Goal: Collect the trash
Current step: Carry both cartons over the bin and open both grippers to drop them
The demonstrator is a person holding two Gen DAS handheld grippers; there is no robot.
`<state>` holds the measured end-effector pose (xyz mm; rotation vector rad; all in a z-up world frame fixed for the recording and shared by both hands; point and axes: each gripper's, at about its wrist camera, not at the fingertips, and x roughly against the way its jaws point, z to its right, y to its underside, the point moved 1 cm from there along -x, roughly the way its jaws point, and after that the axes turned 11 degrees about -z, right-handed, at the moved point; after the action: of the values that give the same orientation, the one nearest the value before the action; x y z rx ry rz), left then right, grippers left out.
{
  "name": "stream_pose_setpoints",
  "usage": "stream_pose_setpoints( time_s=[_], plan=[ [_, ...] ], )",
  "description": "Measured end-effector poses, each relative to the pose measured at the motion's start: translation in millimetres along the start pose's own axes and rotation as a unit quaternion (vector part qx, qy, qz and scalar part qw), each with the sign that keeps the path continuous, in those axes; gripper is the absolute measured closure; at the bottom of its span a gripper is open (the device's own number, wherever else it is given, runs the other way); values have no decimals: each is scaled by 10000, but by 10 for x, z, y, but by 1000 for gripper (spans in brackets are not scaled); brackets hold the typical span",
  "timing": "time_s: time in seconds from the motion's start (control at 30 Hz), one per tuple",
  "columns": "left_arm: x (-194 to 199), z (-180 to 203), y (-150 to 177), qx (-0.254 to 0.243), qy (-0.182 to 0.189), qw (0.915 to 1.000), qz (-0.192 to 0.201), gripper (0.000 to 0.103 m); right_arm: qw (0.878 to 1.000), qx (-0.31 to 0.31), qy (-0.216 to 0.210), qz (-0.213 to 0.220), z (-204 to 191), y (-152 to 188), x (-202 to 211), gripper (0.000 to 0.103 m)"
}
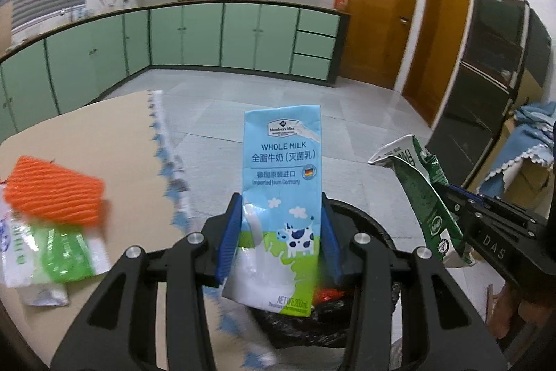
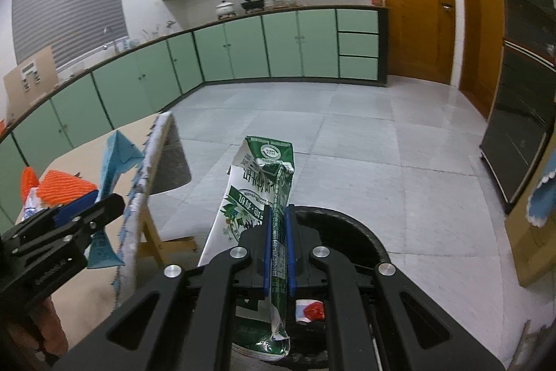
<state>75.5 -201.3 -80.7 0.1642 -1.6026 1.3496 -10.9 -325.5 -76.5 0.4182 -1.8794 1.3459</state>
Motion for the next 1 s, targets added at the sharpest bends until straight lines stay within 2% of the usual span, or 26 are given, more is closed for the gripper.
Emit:
stream_pose_setpoints(
  time_s=[0.23, 0.63, 0.8, 0.9, 1.0],
  plan=[
    [-225, 204, -48, -143, 151, 9997, -117, 62, 9999, -138, 95, -36, 156, -7, -51, 96],
    [-681, 342, -137, -304, 446, 9968, -583, 61, 9982, -392, 311, -336, 327, -67, -348, 95],
    [-697, 390, -156, -426, 548, 9961, -539, 45, 9961, -645, 233, -558, 448, -63, -492, 85],
    [-663, 381, -181, -399, 539, 9965, -490, 42, 9948, -825, 215, -564, 563, -14, -507, 78],
    [-573, 328, -207, -331, 433, 9977, -408, 37, 9944, -927, 226, -450, 605, -10, -442, 63]
  ],
)
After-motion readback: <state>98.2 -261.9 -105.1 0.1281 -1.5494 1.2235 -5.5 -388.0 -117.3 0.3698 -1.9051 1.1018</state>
